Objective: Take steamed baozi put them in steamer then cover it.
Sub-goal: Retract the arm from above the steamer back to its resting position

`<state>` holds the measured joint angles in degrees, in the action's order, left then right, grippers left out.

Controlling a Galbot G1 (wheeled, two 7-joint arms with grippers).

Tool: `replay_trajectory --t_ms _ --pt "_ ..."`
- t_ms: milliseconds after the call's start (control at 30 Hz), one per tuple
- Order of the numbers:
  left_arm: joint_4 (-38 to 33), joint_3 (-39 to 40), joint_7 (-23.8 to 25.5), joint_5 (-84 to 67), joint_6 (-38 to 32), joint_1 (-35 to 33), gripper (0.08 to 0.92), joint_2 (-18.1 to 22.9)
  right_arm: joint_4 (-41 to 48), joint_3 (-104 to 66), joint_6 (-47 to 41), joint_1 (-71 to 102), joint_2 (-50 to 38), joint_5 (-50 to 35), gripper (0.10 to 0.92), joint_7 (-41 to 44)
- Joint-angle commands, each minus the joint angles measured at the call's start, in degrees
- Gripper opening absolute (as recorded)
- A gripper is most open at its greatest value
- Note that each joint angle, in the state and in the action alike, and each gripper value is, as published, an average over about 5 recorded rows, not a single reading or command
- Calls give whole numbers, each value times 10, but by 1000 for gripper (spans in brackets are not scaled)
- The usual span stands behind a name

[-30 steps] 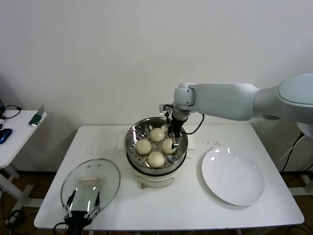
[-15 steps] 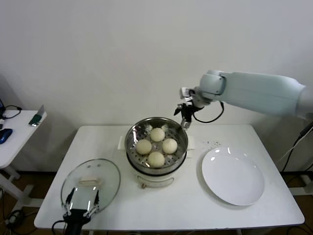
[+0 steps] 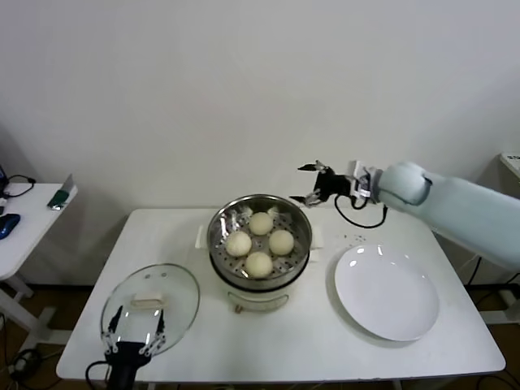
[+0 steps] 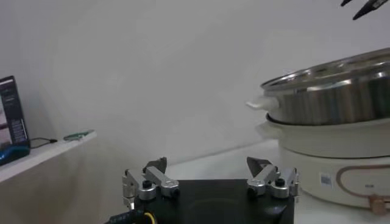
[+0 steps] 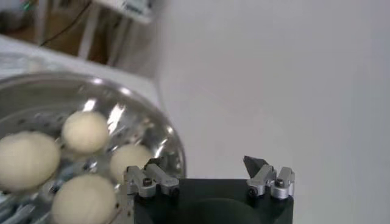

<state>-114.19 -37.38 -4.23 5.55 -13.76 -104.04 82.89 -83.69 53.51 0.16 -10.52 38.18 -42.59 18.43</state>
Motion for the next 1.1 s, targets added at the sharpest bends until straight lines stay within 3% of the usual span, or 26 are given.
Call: replay_trajectory --t_ms 33,433,633,833,1100 --pt "-9 0 -1 29 3 3 823 21 -69 -486 55 449 -31 84 823 -97" --pt "-14 -30 7 159 41 15 823 21 -157 -776 37 755 120 148 823 -121" --pt "-34 -55 -10 399 99 32 823 10 -190 -853 8 841 192 167 823 -111" --pt "-45 -53 4 641 150 45 823 -9 -210 -897 -4 903 240 205 823 -89" --pt "31 -23 -1 789 169 71 823 -20 -202 -919 1 942 265 214 823 -67"
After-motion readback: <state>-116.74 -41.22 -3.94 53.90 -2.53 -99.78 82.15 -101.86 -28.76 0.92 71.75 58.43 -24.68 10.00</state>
